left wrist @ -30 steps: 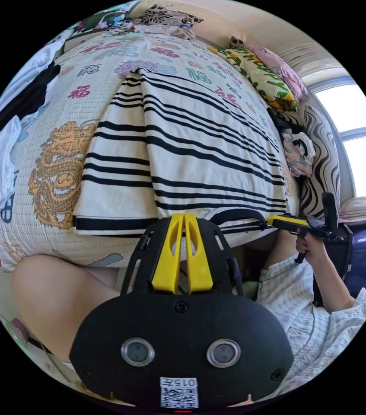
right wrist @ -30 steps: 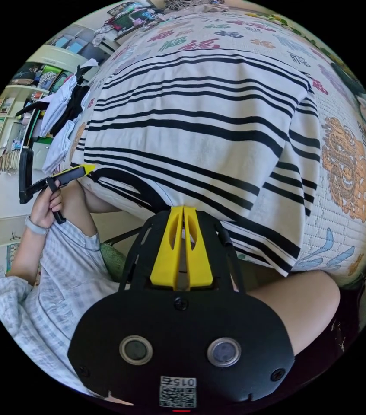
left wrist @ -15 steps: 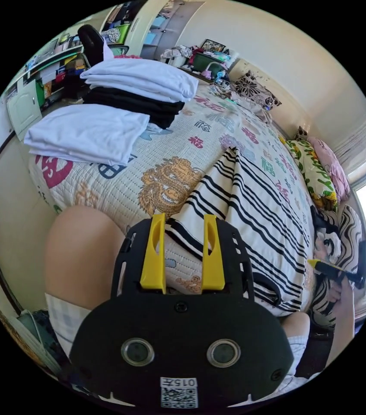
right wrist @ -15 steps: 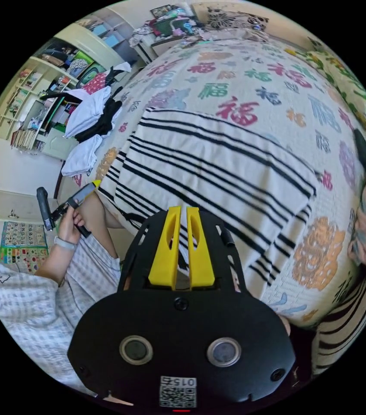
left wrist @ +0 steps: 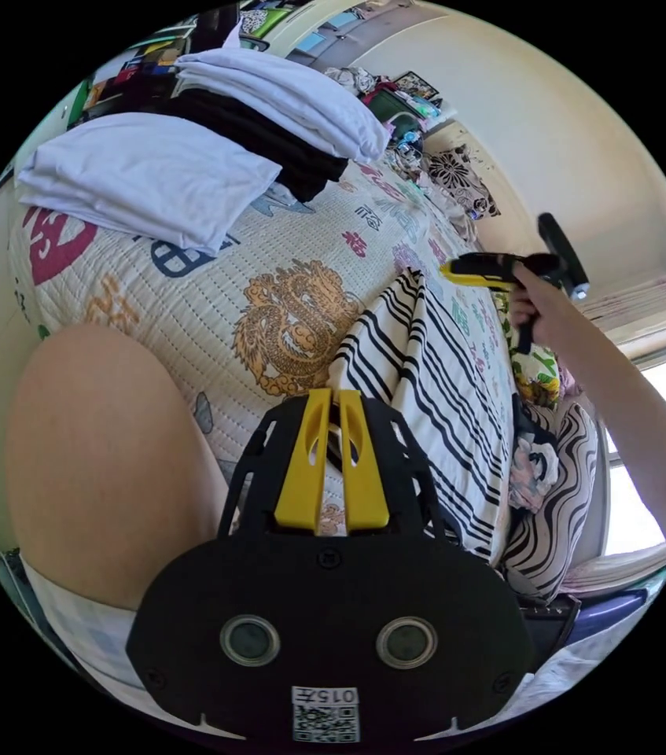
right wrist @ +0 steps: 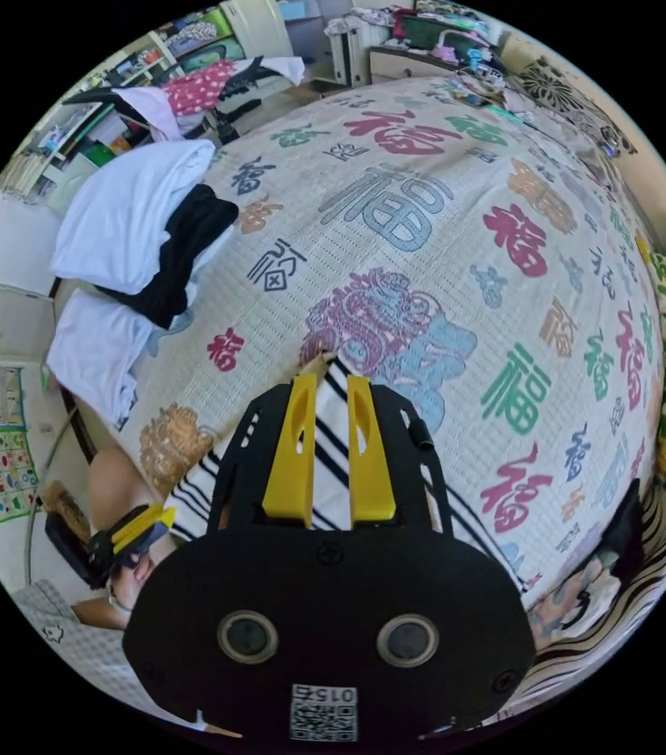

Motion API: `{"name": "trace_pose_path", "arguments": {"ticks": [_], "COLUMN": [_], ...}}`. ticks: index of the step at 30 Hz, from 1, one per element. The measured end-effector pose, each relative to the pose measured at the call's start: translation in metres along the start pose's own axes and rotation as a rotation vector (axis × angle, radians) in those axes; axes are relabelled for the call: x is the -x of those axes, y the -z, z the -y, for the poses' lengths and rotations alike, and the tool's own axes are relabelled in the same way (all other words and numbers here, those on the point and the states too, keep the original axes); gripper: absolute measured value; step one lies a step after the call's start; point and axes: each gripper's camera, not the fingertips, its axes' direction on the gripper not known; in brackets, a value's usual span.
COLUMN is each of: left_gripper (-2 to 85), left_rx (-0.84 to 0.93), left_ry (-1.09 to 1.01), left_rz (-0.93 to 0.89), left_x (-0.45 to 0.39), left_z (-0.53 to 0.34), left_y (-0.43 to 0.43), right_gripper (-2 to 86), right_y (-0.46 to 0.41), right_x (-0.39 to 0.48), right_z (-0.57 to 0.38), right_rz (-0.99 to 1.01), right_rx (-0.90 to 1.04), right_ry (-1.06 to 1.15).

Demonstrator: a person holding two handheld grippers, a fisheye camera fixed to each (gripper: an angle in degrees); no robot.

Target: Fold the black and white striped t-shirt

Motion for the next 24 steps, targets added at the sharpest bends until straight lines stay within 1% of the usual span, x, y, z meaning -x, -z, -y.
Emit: {"name": "trace_pose_path", "arguments": {"ticks": [2,5,11,12,16,18,20,24], "left_gripper": [-0.2,-0.4,-0.5,-0.6,-0.7,-0.7,-0.7,-0.8], "left_rx": [0.003,0.011,0.016,0.008,-0.042,-0.064,-0.068,-0.059], "left_ry": [0.009,0.03,0.067,0.081,0.12,0.119,0.096,-0.055], "left_rz": [-0.015,-0.046,-0.101,-0.112,-0.17,-0.185,-0.175,-0.146], "left_x": [0.003,0.008,0.013,0.014,0.013,0.008,0.001,-0.034], "left_z": [-0.002,-0.004,-0.01,-0.012,-0.018,-0.021,-0.023,-0.03], "left_y": [0.002,0.004,0.007,0.009,0.028,0.038,0.046,0.055], "right_gripper": [6.5,5.3,0.4,0.0,-0.7,-0.8,-0.9,-0.9], "right_y": [-0.014,-0.029,-0.03,-0.029,-0.012,-0.005,0.004,0.029], "right_x": [0.008,0.011,0.007,0.005,-0.015,-0.019,-0.025,-0.053], "right_z": [0.03,0.052,0.069,0.069,0.068,0.064,0.052,0.018], "right_rz": [-0.065,-0.105,-0.11,-0.105,0.024,0.049,0.067,0.113], "right_rx": [0.069,0.15,0.181,0.178,0.117,0.09,0.057,-0.022], "right_ry": [0.016,0.025,0.076,0.072,0.0,0.013,0.047,0.066]}}
